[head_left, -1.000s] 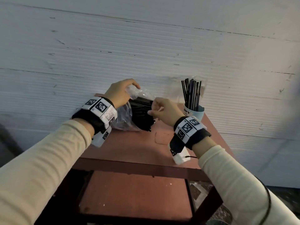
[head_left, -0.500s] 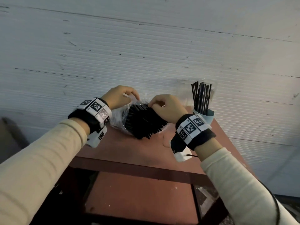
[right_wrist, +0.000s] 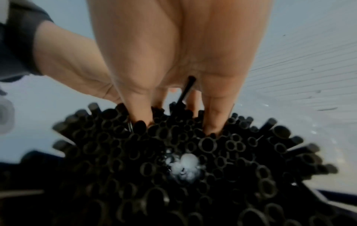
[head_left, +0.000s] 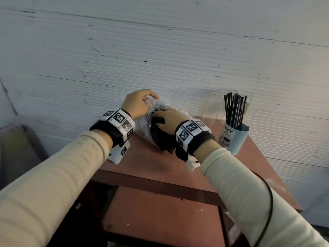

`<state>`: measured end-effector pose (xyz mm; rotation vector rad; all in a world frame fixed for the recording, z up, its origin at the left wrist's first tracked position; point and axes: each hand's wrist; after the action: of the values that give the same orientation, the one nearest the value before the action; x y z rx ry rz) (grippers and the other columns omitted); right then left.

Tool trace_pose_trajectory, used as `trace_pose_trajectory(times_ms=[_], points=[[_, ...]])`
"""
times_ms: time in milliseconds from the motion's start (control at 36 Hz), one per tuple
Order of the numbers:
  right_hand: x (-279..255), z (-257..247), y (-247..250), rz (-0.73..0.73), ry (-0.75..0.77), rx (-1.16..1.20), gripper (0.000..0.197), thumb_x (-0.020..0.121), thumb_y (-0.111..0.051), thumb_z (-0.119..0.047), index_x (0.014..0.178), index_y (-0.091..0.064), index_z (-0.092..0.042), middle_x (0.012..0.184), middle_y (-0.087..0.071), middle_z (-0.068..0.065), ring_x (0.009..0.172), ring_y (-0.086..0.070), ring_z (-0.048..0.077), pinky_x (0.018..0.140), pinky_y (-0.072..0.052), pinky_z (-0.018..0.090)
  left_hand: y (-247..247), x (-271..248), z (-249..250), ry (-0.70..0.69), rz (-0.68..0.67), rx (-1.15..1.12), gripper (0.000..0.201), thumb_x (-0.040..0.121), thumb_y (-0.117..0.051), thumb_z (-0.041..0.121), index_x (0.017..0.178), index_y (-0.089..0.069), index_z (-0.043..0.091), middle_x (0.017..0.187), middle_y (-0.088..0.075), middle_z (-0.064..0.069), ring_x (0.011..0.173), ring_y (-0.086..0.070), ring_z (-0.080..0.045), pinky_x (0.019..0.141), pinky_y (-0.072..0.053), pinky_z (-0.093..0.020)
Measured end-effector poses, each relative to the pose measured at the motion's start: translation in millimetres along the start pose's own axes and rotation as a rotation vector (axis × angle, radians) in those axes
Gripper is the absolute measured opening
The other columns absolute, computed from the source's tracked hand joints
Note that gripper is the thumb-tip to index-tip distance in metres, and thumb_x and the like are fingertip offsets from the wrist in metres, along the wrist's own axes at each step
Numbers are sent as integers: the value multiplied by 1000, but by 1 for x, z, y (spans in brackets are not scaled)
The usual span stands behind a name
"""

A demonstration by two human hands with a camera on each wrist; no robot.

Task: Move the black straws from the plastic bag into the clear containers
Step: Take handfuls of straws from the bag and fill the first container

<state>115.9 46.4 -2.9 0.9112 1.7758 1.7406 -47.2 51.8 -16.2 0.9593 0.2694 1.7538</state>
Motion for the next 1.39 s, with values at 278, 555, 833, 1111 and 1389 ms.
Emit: trace_pose_trajectory(times_ms=[278,555,833,1111,1389], points=[[14,12,-5,120,55,7,38,96,-49,-15,132,-57,-25,131,-56,5,119,-52,25,99,-37,31,10,13,-2,37,-71,-10,39,85,-67,0,104,-71,33,102,-72,-3,102,-62,-11,91,-44,-23],[12,29,-13,243,89,194,38,90,-64,-22,128,-61,-22,123,-57,10,113,-54,26,101,-40,33,12,12,0,-36,-130,-75,33,85,-70,3,110,-71,24,117,-66,5,113,-58,-9,98,-45,-26],[9,30,-11,210,48,262,30,90,-60,-38,118,-62,-27,115,-58,3,106,-55,20,90,-37,24,10,16,-1,14,-175,-65,42,81,-68,-6,107,-70,28,114,-68,9,111,-62,-10,100,-49,-32],[5,28,22,175,-46,214,27,92,-57,-41,93,-75,-21,101,-71,-3,95,-62,15,88,-50,33,12,11,-4,-6,-188,-49,36,81,-65,-1,103,-71,27,113,-67,11,111,-62,-11,99,-49,-32],[20,-4,6,9,-87,6,40,97,-48,-26,136,-50,-19,133,-57,5,119,-53,25,95,-39,31,10,11,4,-14,-111,-52,43,81,-62,-9,108,-73,23,114,-68,8,108,-60,-6,92,-48,-22]])
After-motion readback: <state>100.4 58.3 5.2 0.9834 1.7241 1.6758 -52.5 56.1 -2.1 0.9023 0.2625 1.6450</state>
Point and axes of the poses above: each hand's wrist, its own x-axis towards the middle knuckle, its own y-axis out of the back of the hand, z = x × y
